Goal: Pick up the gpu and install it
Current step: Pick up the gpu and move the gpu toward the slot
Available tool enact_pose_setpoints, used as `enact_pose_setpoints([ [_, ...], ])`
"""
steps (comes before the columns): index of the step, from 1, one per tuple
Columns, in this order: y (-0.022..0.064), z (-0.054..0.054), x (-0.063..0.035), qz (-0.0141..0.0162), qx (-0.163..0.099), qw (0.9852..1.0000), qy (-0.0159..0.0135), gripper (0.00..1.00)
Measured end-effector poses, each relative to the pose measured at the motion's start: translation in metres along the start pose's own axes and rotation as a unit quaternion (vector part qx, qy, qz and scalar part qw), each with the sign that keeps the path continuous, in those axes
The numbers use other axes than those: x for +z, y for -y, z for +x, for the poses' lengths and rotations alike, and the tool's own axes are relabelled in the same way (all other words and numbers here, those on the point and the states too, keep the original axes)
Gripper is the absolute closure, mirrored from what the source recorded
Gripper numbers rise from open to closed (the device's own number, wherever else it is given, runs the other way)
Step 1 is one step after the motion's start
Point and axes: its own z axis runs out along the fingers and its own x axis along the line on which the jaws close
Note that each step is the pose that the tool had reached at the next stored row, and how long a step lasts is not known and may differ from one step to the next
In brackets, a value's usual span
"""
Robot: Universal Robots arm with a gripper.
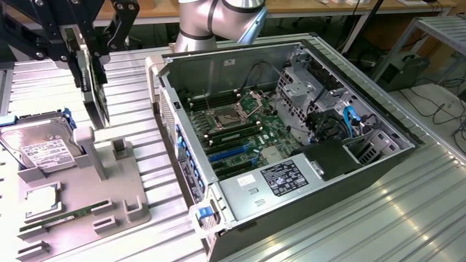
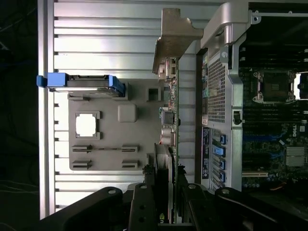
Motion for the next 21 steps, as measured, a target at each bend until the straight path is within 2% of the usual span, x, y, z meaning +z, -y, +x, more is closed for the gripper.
enact_pose_setpoints([
  [9,-0.0009,-0.001,-0.0198,0.0001,0.0,1.0,0.0,0.73],
  [15,-0.0009,-0.001,-0.0198,0.0001,0.0,1.0,0.0001,0.73],
  [21,-0.0008,-0.01,-0.0197,0.0002,0.0,1.0,0.0,0.73],
])
